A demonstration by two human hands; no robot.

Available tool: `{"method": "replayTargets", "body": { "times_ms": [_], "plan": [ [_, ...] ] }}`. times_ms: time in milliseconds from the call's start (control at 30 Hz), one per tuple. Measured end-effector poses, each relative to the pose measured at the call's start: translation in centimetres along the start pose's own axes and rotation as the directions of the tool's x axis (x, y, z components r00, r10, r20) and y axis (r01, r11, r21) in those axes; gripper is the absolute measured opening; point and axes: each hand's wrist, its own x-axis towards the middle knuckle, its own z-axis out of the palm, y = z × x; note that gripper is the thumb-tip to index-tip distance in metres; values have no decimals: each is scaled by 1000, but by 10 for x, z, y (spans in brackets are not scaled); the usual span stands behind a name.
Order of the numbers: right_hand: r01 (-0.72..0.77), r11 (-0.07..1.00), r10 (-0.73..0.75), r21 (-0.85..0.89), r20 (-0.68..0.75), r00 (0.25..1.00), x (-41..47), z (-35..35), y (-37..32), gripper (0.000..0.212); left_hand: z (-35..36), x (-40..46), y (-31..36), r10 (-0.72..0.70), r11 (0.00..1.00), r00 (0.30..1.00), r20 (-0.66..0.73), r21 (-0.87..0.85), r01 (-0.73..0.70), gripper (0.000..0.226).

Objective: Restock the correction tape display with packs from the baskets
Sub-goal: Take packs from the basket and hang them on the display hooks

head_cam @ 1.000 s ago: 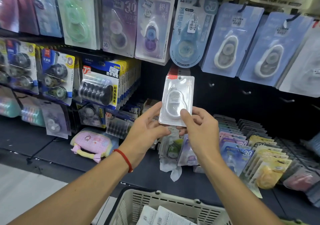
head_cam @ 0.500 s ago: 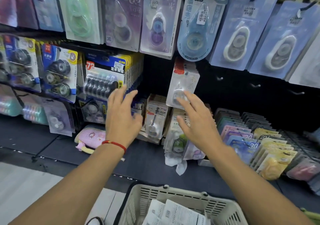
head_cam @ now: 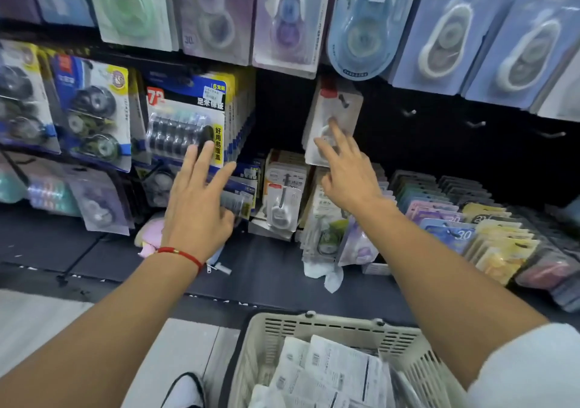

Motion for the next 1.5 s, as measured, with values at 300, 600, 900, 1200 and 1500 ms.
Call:
{"method": "replayTargets", "body": {
  "times_ms": [300, 600, 900, 1200, 1500],
  "plan": [
    [-85, 954, 24, 288, 209, 978, -142, 26, 14, 22, 18, -64, 21, 379, 921, 830, 409, -74, -384, 57],
    [-189, 982, 102, 15, 798, 594, -320, 121, 30, 73, 98, -193, 61, 294, 950, 510, 808, -187, -250, 53],
    [-388, 903, 142, 182, 727, 672, -357, 144, 10, 73, 126, -252, 88, 210, 975, 533, 819, -213, -57, 59],
    [-656, 634, 166, 410, 756, 633, -366, 158, -29, 63, 135, -266, 86, 57, 964, 578, 814, -195, 180, 59],
    [-623, 529, 236, 577, 605, 761, -314, 116, 10, 38, 134, -262, 82, 79, 940, 701, 709, -287, 184, 80]
  ]
}}
